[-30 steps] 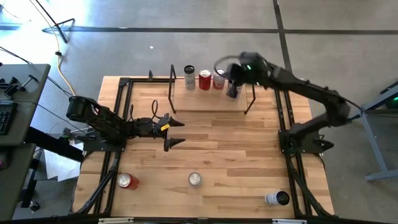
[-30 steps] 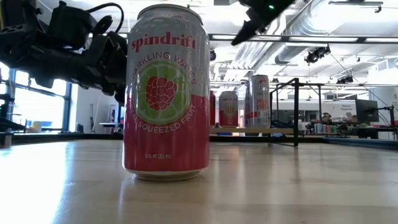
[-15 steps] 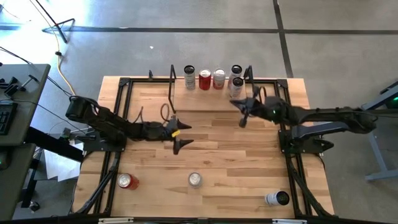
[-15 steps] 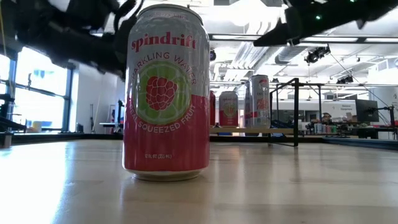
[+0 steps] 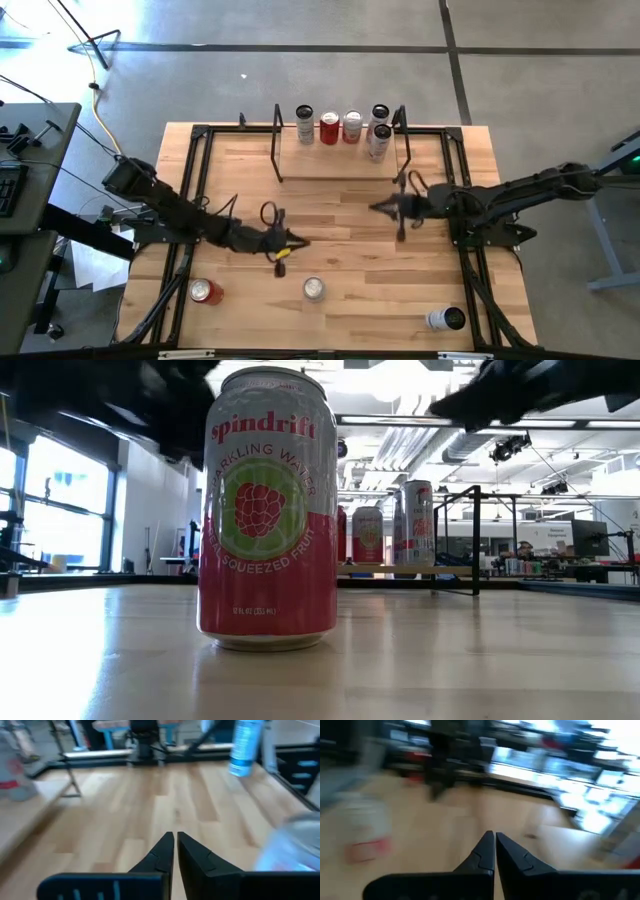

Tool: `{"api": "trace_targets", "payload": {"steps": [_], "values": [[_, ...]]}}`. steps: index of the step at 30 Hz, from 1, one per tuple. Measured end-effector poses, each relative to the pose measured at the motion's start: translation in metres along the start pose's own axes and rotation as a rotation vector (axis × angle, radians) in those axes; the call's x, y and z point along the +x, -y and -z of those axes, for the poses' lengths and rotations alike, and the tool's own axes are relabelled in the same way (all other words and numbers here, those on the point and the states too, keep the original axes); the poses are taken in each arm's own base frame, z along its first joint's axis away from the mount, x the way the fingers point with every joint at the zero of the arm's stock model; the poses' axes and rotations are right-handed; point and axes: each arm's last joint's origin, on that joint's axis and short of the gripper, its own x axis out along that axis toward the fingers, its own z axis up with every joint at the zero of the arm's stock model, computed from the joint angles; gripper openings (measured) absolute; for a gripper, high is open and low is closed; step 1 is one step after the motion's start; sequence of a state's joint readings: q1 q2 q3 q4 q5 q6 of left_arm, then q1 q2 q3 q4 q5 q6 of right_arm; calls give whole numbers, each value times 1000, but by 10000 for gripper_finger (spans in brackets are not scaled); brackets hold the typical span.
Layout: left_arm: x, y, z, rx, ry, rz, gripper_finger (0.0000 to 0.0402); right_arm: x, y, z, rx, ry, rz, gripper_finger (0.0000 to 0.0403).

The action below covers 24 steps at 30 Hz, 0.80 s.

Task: Place canned beverage on shelf
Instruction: Put the pink and white soda can on the shelf aligned with the other pink and white soda can

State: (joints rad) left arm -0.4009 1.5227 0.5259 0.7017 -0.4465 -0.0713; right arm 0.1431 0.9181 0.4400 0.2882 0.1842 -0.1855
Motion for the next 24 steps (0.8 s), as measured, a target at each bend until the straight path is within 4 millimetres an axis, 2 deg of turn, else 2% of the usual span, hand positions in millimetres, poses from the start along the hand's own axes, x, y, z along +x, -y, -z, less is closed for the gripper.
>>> {"api": "trace_targets", "payload": {"steps": [3,6,14,18,24], "values": [[-7,14,3,-22,-18,25,3,1,-12,-1,46,28,-200,0],[-15,26,7,-32,-36,21,2,6,-23,-1,105,50,-325,0],[-31,54,16,-102,-40,54,0,38,-68,13,116,22,-292,10],[-34,64,25,-156,-67,81,0,56,-99,14,107,-28,-310,64],[-35,79,35,-180,-52,129,0,82,-145,13,154,-86,-263,202]]}}
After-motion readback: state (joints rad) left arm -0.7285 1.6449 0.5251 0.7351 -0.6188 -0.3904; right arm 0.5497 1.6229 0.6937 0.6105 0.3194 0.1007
